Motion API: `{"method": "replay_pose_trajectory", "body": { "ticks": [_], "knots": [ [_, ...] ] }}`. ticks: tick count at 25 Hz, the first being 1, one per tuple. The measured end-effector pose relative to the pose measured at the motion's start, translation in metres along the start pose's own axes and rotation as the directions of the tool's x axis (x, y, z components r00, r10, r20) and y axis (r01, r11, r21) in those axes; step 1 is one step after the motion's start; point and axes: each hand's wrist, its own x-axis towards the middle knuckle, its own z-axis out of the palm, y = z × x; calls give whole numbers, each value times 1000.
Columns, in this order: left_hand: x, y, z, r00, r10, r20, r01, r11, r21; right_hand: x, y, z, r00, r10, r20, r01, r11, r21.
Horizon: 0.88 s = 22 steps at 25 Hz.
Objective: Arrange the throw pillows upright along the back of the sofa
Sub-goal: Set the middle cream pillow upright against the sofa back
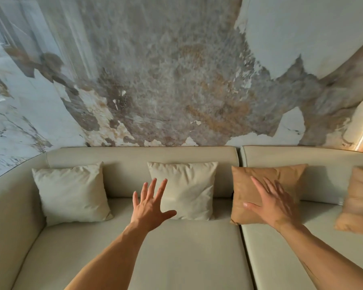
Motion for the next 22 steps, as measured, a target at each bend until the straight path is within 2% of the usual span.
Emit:
{"method": "replay_pose_trajectory", "body": {
  "ticks": [3,7,12,18,22],
  "knots": [
    [-5,39,8,998,-49,-31,49,999,-16,-3,50,-6,1000,4,26,-4,1000,17],
    [-5,39,9,994,-107,-34,107,994,-5,1,70,-5,998,-16,57,14,999,30],
    [24,-14,10,992,-122,-9,122,992,-3,19,23,22,989,0,145,-21,989,143],
    [54,-115,37,977,-194,89,194,981,6,37,-50,69,955,99,279,-192,925,327],
    [84,-154,71,960,-210,188,213,977,3,56,-74,108,931,130,341,-279,856,436]
  ]
}}
